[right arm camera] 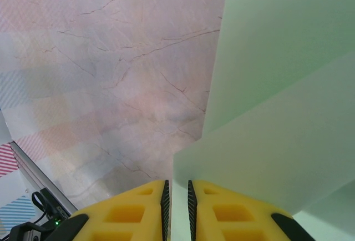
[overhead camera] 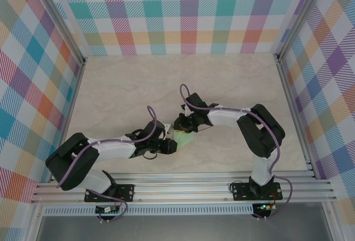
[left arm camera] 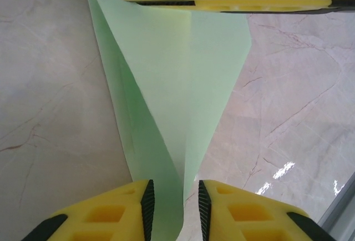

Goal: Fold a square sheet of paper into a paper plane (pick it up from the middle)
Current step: Fourth fold the wing at the center of the table.

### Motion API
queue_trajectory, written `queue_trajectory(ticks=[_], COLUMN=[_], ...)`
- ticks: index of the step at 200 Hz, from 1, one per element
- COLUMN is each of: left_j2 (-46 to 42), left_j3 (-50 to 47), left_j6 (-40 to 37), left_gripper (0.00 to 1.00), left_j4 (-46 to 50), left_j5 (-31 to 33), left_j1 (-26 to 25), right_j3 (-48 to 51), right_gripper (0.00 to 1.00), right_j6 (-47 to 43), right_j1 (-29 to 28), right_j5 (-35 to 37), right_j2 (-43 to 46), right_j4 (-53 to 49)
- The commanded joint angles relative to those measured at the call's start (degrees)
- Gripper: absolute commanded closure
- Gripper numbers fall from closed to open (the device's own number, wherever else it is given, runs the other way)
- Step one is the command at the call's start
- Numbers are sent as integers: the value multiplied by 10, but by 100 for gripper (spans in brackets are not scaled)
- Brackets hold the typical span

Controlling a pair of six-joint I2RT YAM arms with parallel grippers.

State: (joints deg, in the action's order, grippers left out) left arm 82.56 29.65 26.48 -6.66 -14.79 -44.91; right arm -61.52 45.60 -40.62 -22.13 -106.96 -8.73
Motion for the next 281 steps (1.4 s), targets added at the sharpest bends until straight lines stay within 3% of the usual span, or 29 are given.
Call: queue_trajectory(ticks=[1,53,100,175,281], left_j2=[5,8,8,15,1], left_j3=[15,15,13,11,-3], left_j6=[-5,-11,-11,-19,8], left_gripper=[73,81,75,89,95], left_j4=[15,28,20,22,-38], left_j5=[16,31,20,21,-58], left_j1=[-5,-7,-6,-7,22], right_j3=[-15,-15,-18,-19,-22], right_gripper=[81,81,81,81,79], right_j6=[-12,-13,-14,-15,-25], right_j1=[-2,-2,-2,-2,-1], right_j5=[-8,-4,1,12,-2], right_j2=[-8,-8,-7,-6,3], right_j4=[-12,-16,-21,-28,-27])
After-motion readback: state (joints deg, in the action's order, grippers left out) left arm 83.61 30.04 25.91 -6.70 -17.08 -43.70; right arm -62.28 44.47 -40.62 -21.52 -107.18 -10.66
